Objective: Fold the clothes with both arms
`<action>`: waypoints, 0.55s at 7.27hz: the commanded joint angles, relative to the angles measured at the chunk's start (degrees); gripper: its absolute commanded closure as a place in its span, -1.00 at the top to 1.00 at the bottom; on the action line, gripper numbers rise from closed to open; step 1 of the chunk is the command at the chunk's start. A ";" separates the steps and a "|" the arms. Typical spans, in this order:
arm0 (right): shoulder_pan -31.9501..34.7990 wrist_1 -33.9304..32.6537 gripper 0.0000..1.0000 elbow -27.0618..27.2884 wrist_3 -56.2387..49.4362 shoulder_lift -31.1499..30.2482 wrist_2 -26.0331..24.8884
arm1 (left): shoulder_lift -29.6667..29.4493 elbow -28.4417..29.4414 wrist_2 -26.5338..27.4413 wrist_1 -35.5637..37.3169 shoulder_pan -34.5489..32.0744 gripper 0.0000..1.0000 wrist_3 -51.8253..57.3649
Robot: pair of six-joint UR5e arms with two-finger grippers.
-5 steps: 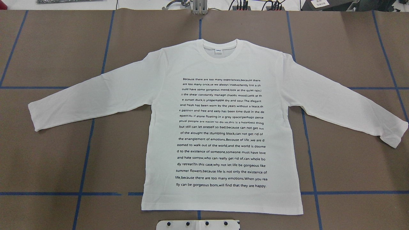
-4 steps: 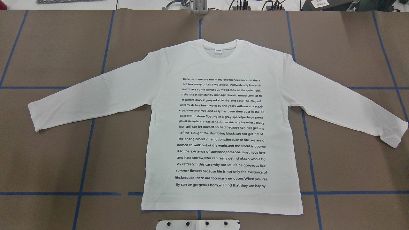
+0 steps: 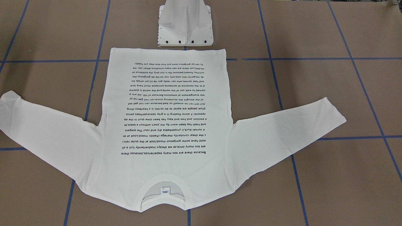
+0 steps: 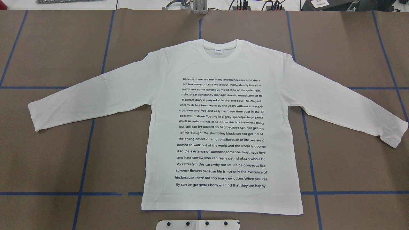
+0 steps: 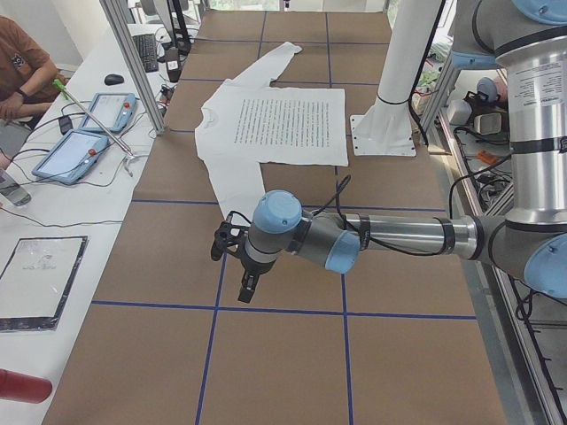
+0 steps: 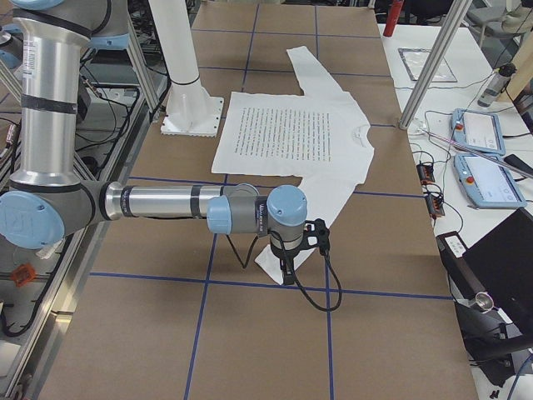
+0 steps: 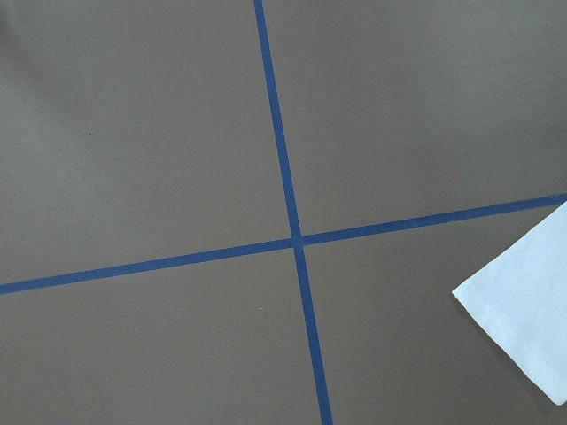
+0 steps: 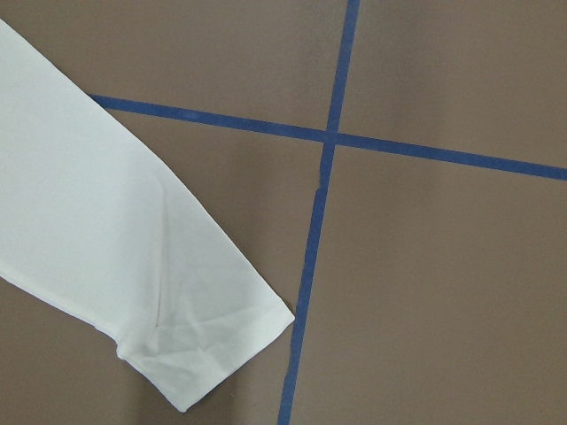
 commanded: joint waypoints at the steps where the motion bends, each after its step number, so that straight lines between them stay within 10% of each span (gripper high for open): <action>1: -0.05 0.12 1.00 0.20 -0.01 -0.27 -0.11 | 0.09 0.16 -0.04 -0.38 0.07 1.00 0.14; 4: -2.85 0.03 1.00 -2.68 1.04 0.16 1.20 | 0.79 0.33 -5.29 -0.30 0.24 1.00 -0.21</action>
